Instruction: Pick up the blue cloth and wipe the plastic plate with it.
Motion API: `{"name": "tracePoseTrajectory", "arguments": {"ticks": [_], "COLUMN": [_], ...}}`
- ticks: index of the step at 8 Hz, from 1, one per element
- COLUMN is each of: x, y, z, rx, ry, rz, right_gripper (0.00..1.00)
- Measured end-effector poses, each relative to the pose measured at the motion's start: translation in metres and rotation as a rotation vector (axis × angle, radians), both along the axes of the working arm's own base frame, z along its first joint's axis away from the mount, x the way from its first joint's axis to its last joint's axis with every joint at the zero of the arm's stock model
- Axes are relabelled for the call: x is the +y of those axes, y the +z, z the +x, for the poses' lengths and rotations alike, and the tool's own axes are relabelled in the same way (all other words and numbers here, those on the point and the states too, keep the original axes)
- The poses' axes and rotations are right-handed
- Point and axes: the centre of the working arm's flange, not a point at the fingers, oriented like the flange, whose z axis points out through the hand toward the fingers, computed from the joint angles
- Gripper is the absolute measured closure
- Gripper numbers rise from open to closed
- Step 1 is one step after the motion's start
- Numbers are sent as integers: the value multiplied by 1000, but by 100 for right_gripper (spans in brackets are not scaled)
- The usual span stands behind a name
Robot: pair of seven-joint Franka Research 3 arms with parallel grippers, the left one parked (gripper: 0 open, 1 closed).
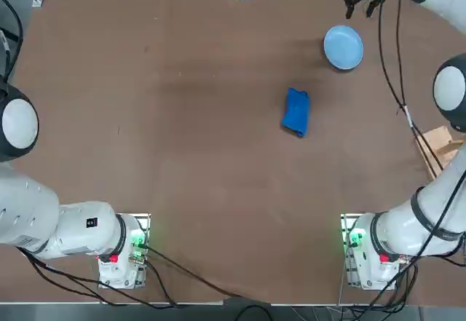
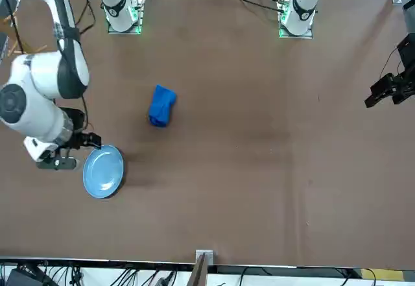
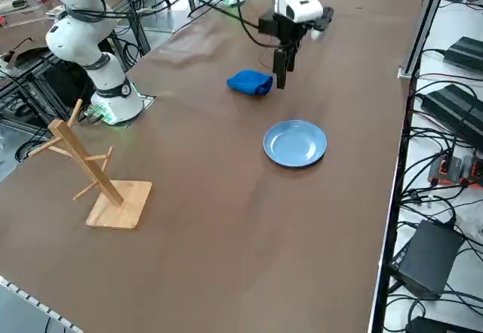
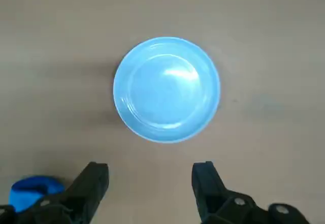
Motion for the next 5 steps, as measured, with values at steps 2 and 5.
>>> {"name": "tracePoseTrajectory", "arguments": {"ticks": [2,5], "x": [-3,-11], "y": [56,119], "z": [-16,-51], "rx": [-27,-97], "ry": [-6,-19], "rz": [0,5], "right_gripper": [0,0]}}
